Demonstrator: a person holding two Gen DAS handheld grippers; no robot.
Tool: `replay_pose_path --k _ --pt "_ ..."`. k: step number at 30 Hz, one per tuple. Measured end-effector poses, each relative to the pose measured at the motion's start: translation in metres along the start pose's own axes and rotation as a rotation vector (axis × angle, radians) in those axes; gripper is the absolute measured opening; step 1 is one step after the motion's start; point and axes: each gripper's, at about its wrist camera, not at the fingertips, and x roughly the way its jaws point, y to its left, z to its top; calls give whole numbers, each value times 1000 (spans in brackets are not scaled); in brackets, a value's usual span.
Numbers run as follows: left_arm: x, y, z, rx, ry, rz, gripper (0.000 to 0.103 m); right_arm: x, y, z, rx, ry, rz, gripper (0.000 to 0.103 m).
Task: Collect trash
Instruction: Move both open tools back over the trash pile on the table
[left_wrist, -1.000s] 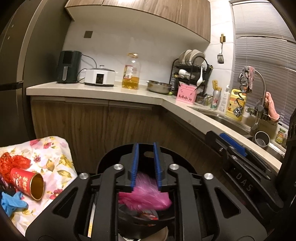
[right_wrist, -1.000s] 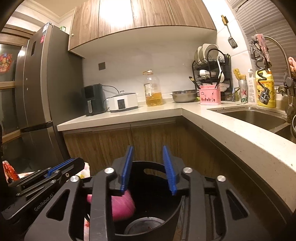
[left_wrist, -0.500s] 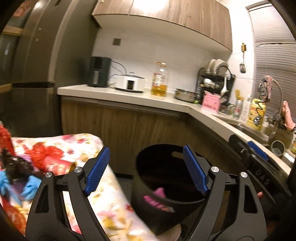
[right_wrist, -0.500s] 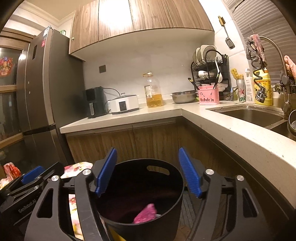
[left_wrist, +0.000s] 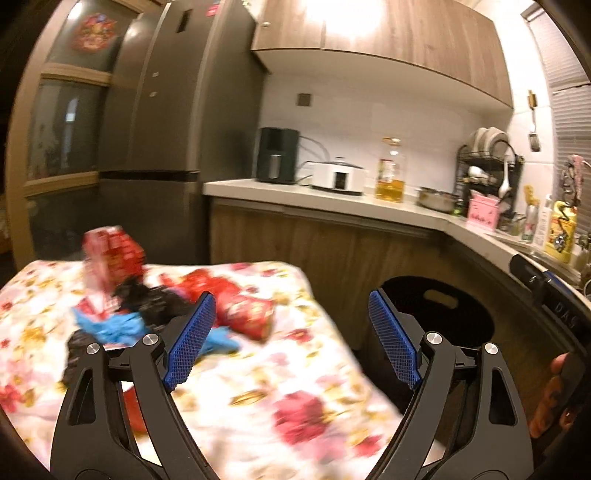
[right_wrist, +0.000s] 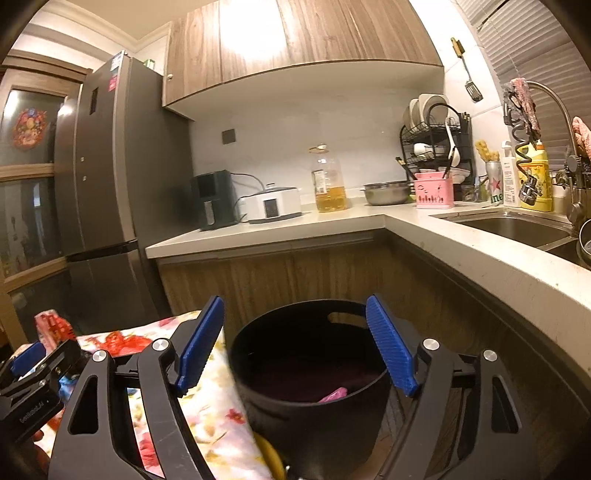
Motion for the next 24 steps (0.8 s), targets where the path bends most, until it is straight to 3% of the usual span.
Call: replay_pose_path --k 13,19,24 --pt "-55 113 -26 -104 13 197 83 -28 82 -35 -54 56 187 78" --pt "-75 151 -34 -136 14 268 83 -36 134 -63 -102 107 313 78" --pt "-83 172 -38 -151 18 313 83 -36 175 -86 -131 147 403 84"
